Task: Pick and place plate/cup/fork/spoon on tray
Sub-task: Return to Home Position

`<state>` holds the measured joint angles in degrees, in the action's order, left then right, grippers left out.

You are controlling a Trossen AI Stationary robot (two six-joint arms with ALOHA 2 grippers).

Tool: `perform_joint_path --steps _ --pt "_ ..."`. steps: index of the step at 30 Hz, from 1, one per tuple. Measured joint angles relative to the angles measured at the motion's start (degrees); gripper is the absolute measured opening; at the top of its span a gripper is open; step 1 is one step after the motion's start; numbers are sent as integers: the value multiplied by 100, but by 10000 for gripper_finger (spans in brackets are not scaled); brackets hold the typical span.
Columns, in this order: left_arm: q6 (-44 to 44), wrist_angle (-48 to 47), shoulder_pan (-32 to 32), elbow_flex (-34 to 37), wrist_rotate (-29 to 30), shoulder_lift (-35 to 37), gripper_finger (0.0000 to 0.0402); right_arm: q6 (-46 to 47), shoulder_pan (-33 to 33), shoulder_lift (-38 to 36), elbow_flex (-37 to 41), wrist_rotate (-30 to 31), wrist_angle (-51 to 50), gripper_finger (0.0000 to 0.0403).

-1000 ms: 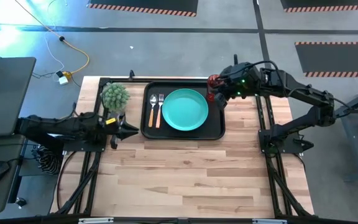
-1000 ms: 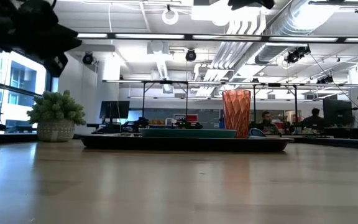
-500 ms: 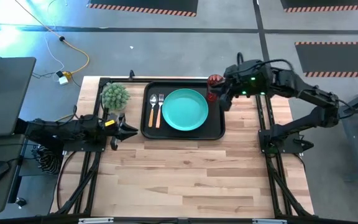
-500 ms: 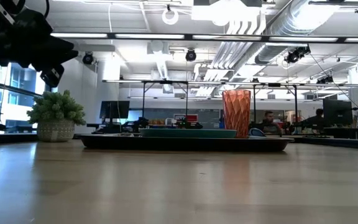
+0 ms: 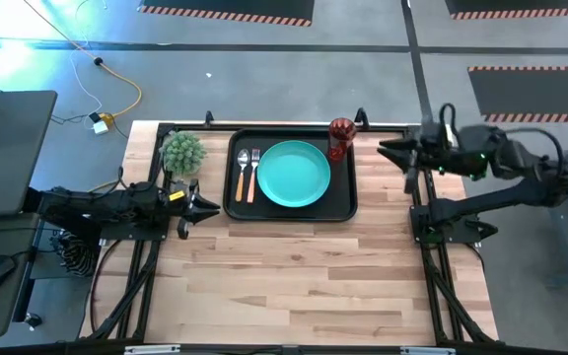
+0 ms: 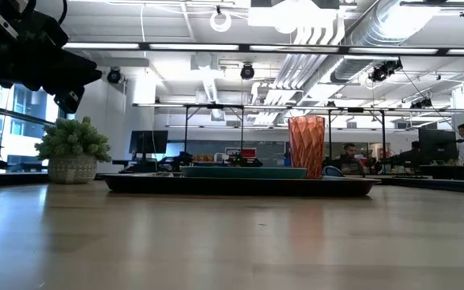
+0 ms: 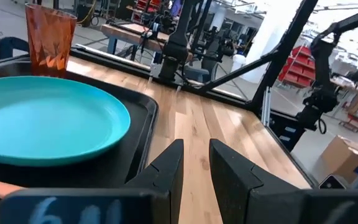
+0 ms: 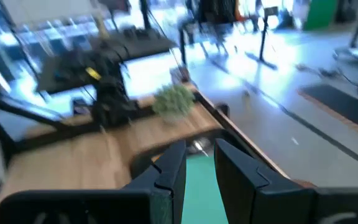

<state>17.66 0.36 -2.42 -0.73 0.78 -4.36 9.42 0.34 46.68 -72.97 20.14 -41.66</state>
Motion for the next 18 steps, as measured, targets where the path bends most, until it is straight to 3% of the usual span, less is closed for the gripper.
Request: perform_joint_path --steps 5,18 --pt "-25 1 0 0 0 -2 67 -166 70 -1012 1573 -474 1529 75" --pt "-29 2 0 0 0 -2 67 481 70 -2534 4309 -1788 3238 75"
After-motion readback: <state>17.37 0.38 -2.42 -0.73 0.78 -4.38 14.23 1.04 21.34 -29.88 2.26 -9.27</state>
